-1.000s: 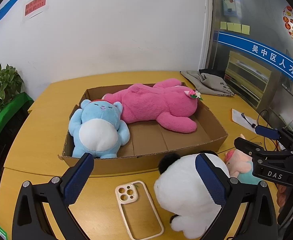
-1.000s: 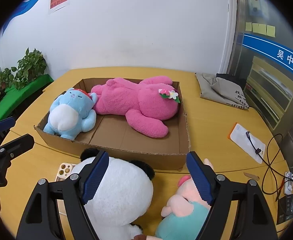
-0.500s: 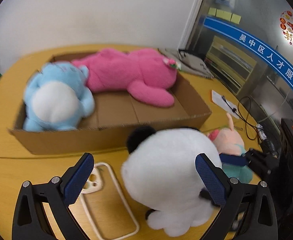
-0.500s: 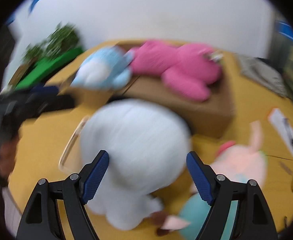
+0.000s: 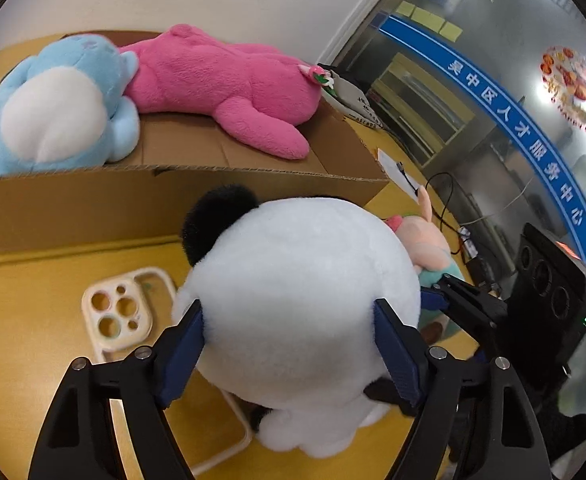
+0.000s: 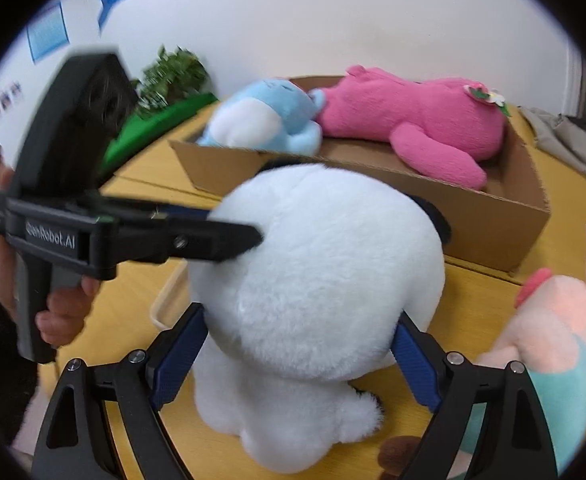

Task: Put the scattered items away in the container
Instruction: 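Close both grippers on the white panda plush and lift it, then lower the panda into the box beside the blue cat and open both grippers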

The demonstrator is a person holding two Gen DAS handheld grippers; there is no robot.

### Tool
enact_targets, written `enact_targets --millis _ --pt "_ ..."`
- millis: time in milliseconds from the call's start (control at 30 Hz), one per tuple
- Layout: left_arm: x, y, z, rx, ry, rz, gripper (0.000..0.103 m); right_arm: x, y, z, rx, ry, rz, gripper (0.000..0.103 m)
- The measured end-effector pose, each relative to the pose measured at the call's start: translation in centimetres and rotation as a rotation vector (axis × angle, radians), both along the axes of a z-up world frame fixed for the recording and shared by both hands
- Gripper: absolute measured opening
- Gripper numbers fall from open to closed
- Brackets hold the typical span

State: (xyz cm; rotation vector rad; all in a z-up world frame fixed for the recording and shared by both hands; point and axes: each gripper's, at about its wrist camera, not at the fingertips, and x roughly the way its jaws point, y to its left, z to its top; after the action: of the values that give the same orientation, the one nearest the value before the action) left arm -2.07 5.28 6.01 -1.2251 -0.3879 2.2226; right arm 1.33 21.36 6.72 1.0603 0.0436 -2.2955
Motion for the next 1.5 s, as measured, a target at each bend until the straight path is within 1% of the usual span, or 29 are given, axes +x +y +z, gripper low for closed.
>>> enact_targets --millis 100,167,233,267,300,333,367,400,533,600,633,667,700,800,833,900,967,1000,1067,1133,1200,1233,1300,1333,1367,1433,1467,1500 --pt "0.7 -1.2 0.3 0.000 0.024 0.022 0.084 -0.2 0.8 0.6 -0.040 0.006 0.000 0.089" --pt "0.3 -1.6 0.1 -0.003 0.016 0.041 0.087 -0.9 2.1 1.0 -0.084 -0.010 -0.041 0.090" --pt "-0.3 -1.2 -0.3 0.006 0.011 0.028 0.087 -2.0 3.6 1.1 -0.106 -0.033 -0.084 0.088" --pt "-0.5 -0.8 -0.6 0.011 0.011 0.015 0.086 -2.6 3.8 0.9 -0.100 -0.051 -0.091 0.086" --pt "-0.9 -0.6 -0.9 0.017 0.005 0.003 0.081 -3.1 3.7 0.7 -0.085 -0.074 -0.090 0.085" --pt "-1.1 -0.5 -1.2 0.022 -0.002 -0.001 0.077 -3.6 3.4 0.5 -0.078 -0.092 -0.083 0.083" --pt "-1.2 -0.4 -1.3 0.021 -0.005 0.004 0.076 -3.9 3.0 0.2 -0.083 -0.110 -0.072 0.074" --pt "-1.3 -0.5 -1.4 0.021 -0.007 0.009 0.073 -4.2 2.8 -0.2 -0.097 -0.128 -0.062 0.069" --pt "-1.0 -1.2 -1.4 0.078 -0.024 0.003 0.061 -4.4 3.2 -1.0 -0.177 -0.160 -0.048 0.060" --pt "-0.5 -1.2 -0.9 0.076 -0.009 0.004 0.060 -4.2 3.1 -0.9 -0.190 -0.158 -0.039 0.056" --pt "-0.3 -1.2 -0.5 0.074 0.000 0.008 0.060 -3.9 2.9 -0.7 -0.190 -0.150 -0.035 0.052" --pt "0.0 -1.2 0.1 0.074 0.010 0.013 0.060 -3.5 2.7 -0.3 -0.187 -0.138 -0.032 0.049" --pt "0.2 -1.3 0.8 0.073 0.023 0.018 0.060 -3.1 2.5 0.2 -0.183 -0.125 -0.032 0.048" --pt "0.7 -1.7 4.3 0.074 0.104 0.021 0.060 -2.3 2.4 2.5 -0.211 -0.068 -0.029 0.047" --pt "0.8 -1.8 5.8 0.073 0.140 0.021 0.060 -2.2 2.5 3.4 -0.226 -0.051 -0.030 0.047" --pt "0.3 -1.9 9.2 0.066 0.216 0.020 0.060 -2.3 2.7 6.4 -0.259 0.014 -0.034 0.047" --pt "-1.1 -2.0 12.3 0.044 0.288 0.015 0.060 -2.9 2.5 9.4 -0.266 0.091 -0.042 0.047" --pt "-1.9 -2.0 13.4 0.033 0.313 0.014 0.060 -3.6 2.4 10.7 -0.267 0.124 -0.044 0.047" --pt "-4.5 -2.2 15.6 0.007 0.354 0.023 0.060 -5.4 2.3 12.5 -0.270 0.165 -0.045 0.047" --pt "-7.0 -2.5 16.4 -0.019 0.375 0.035 0.060 -8.4 2.1 13.7 -0.287 0.179 -0.053 0.047" --pt "-10.0 -2.9 16.0 -0.041 0.369 0.047 0.060 -11.8 1.6 13.9 -0.289 0.181 -0.075 0.047" --pt "-11.9 -3.3 15.2 -0.047 0.349 0.057 0.060 -13.1 1.1 13.6 -0.283 0.178 -0.085 0.047" --pt "-15.3 -3.8 12.5 -0.059 0.285 0.073 0.060 -15.9 0.4 12.1 -0.269 0.142 -0.110 0.047" --pt "-16.6 -4.0 11.0 -0.066 0.251 0.075 0.060 -17.5 0.0 10.6 -0.254 0.111 -0.122 0.047" --pt "-18.1 -4.3 8.7 -0.071 0.203 0.080 0.060 -18.6 -0.2 9.3 -0.243 0.080 -0.132 0.046" --pt "-20.0 -4.3 4.7 -0.062 0.112 0.101 0.060 -21.0 -0.6 5.4 -0.209 -0.022 -0.160 0.046" --pt "-20.5 -4.5 3.0 -0.053 0.078 0.105 0.060 -21.7 -0.8 3.8 -0.193 -0.064 -0.170 0.045" --pt "-20.8 -4.4 1.6 -0.060 0.057 0.095 0.060 -22.2 -0.9 2.5 -0.172 -0.092 -0.176 0.045"
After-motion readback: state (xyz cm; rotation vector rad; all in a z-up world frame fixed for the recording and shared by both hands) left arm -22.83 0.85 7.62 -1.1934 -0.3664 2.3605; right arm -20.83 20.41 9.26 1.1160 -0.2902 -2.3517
